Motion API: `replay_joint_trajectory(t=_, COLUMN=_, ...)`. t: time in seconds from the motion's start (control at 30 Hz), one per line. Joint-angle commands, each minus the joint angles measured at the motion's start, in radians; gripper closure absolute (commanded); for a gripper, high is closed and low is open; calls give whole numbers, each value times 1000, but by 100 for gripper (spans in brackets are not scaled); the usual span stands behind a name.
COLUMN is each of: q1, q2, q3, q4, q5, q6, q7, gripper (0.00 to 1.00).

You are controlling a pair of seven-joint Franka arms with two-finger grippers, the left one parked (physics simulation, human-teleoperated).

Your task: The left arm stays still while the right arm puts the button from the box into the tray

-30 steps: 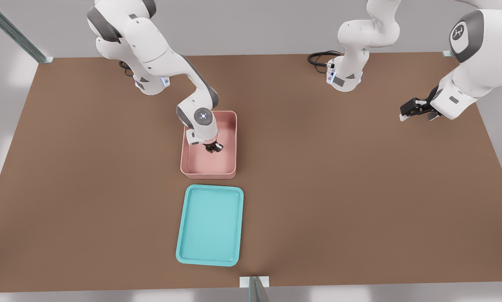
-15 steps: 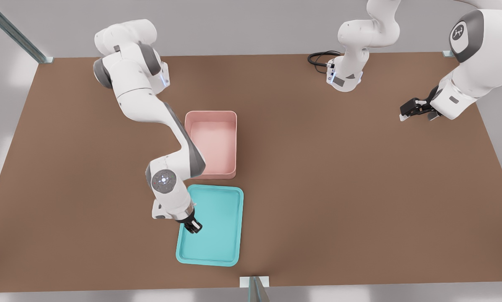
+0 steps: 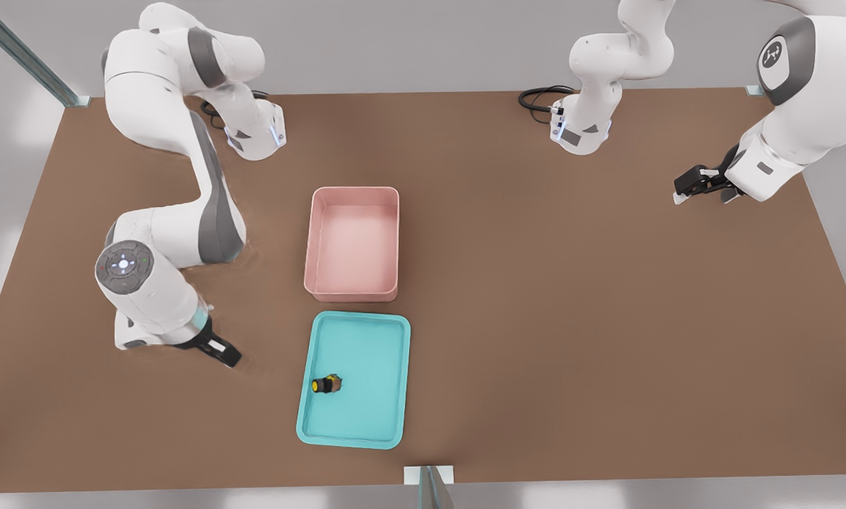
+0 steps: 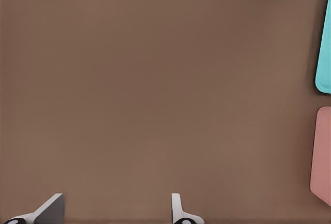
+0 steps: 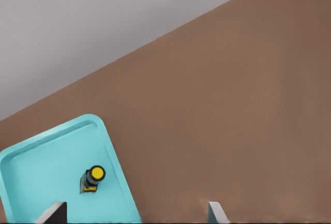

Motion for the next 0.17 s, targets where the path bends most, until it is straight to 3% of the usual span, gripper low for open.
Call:
replay_joint_trajectory(t=0.0, q1=-25, q2=-205, q3=-2, q4=-194, q5=-21, q6=-363, q7=-806, gripper=0)
replay_joint_trajectory(t=0.13, q1=-29, q2=-258, q3=-7, q4=-282, q5=19, q6=-314, q7=-795, gripper=0)
